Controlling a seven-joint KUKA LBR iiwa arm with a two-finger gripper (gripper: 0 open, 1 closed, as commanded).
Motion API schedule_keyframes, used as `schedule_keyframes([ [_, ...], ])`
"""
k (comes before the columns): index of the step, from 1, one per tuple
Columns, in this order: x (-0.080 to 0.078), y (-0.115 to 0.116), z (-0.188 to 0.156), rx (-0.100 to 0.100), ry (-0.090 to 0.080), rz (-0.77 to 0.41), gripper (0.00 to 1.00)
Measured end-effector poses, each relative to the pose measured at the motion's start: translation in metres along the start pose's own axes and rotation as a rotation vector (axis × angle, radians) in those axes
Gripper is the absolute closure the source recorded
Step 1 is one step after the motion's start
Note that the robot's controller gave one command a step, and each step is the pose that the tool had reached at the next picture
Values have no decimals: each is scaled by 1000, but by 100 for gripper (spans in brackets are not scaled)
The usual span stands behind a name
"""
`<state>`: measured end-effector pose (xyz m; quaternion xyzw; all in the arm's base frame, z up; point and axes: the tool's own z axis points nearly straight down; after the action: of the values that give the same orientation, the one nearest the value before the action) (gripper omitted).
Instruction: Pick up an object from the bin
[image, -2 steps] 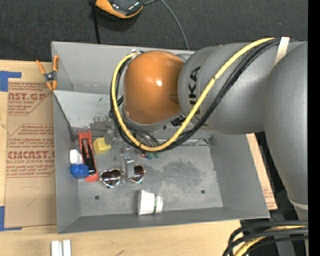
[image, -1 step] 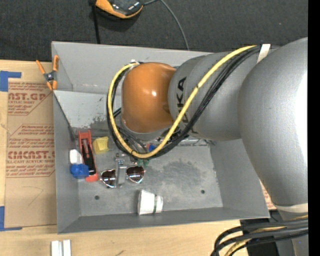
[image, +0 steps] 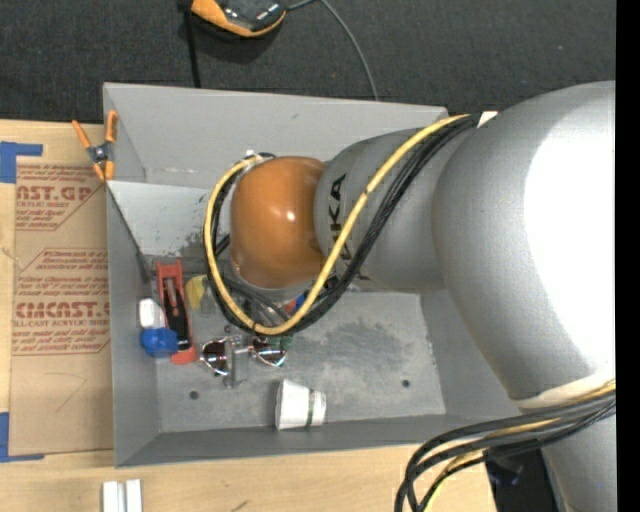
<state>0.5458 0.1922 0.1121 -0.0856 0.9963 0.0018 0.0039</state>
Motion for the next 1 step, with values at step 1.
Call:
schedule_keyframes([
  [1,-9,2,43,-2,7,-101,100],
])
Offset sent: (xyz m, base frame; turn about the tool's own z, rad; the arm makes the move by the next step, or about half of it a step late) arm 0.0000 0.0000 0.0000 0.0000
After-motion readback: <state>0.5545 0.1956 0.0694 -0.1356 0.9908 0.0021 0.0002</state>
